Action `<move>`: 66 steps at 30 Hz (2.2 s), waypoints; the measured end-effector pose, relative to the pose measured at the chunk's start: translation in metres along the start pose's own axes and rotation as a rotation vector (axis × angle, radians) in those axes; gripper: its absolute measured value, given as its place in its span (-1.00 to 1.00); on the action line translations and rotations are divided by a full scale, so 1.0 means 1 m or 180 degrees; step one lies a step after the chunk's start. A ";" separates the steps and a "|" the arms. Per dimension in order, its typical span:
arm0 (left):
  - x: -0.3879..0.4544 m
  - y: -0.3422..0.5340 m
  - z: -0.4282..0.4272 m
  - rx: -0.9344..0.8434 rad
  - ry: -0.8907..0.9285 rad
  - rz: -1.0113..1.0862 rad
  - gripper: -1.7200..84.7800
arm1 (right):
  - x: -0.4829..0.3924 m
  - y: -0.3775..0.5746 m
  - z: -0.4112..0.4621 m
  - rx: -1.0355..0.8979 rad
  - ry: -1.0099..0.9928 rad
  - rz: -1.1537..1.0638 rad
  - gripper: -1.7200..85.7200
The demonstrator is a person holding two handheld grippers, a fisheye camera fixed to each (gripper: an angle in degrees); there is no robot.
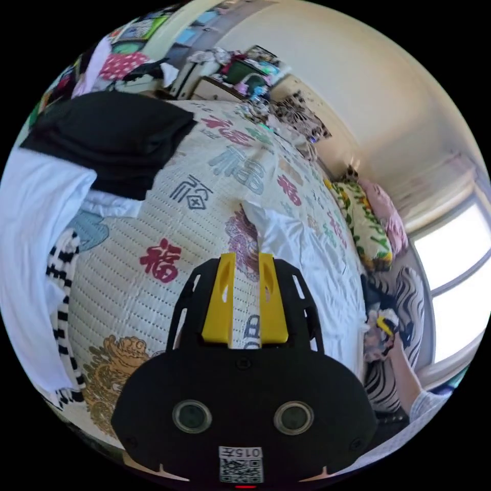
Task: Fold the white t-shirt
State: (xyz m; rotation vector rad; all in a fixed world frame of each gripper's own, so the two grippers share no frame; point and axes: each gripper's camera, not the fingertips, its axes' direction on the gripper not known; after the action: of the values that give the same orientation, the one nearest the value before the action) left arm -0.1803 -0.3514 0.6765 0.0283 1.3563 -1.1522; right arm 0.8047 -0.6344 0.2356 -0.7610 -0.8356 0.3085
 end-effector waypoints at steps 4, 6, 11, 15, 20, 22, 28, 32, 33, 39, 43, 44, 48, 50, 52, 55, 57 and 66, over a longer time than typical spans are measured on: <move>0.024 0.005 0.033 -0.0973 0.0075 0.0511 -0.71 | -0.024 0.025 0.037 -0.0689 -0.0168 -0.0502 -0.73; 0.031 0.021 0.025 -0.0981 -0.0044 0.0706 -0.72 | -0.035 0.061 0.051 -0.1001 -0.0199 -0.0755 -0.73; 0.033 0.093 -0.005 -0.1858 -0.0179 0.1157 -0.72 | -0.023 0.154 0.044 -0.1460 -0.0081 -0.0740 -0.71; 0.031 0.158 -0.031 -0.2309 -0.0531 0.1357 -0.71 | -0.007 0.226 0.034 -0.1722 -0.0043 -0.0476 -0.71; 0.036 0.217 -0.031 -0.2599 -0.0496 0.1342 -0.67 | -0.005 0.263 0.057 -0.1851 -0.0140 -0.0361 -0.74; 0.039 0.236 -0.018 -0.2781 -0.0600 0.1468 -0.69 | -0.006 0.269 0.067 -0.1824 0.0074 -0.0346 -0.78; 0.029 0.267 -0.016 -0.2581 -0.0734 0.1471 -0.93 | 0.001 0.293 0.073 -0.1914 -0.0084 -0.0264 -0.93; 0.016 0.295 -0.032 -0.2409 -0.0521 0.1321 -0.97 | -0.002 0.318 0.066 -0.1798 -0.0087 -0.0333 -0.96; 0.015 0.299 -0.034 -0.2398 -0.0518 0.1327 -0.97 | -0.003 0.325 0.063 -0.1745 -0.0106 -0.0334 -0.96; 0.017 0.340 -0.020 -0.2386 -0.0666 0.1309 -0.97 | -0.001 0.361 0.072 -0.1716 0.0055 -0.0237 -0.97; 0.023 0.377 0.010 -0.2584 -0.1019 0.1363 -0.96 | 0.000 0.384 0.084 -0.1786 0.0093 -0.0127 -0.97; 0.024 0.387 0.013 -0.2562 -0.1104 0.1356 -0.95 | -0.003 0.392 0.082 -0.1715 0.0113 -0.0143 -0.97; 0.033 0.414 0.008 -0.2539 -0.1256 0.1383 -0.95 | -0.025 0.422 0.063 -0.1181 0.0217 -0.0330 -0.97; 0.046 0.428 -0.009 -0.2332 -0.1292 0.1420 -0.96 | -0.039 0.437 0.054 -0.0905 0.0309 -0.0457 -0.97; 0.054 0.442 -0.027 -0.2018 -0.1237 0.1403 -0.97 | -0.056 0.452 0.046 -0.0647 0.0464 -0.0569 -0.97; 0.061 0.476 -0.044 -0.1566 -0.1118 0.1258 -0.97 | -0.083 0.476 0.037 -0.0281 0.0737 -0.0695 -0.97; 0.071 0.499 -0.047 -0.1382 -0.1065 0.1316 -0.97 | -0.102 0.493 0.033 -0.0060 0.0954 -0.0742 -0.97; 0.161 0.599 0.017 -0.1353 -0.1232 0.2364 -0.96 | -0.114 0.543 0.025 0.0012 0.1302 -0.0700 -0.97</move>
State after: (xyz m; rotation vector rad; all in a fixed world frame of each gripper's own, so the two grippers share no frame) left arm 0.1870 -0.1662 0.2118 0.0006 1.0709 -0.2195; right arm 0.7336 -0.3022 -0.2044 -0.6904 -0.5236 -0.0438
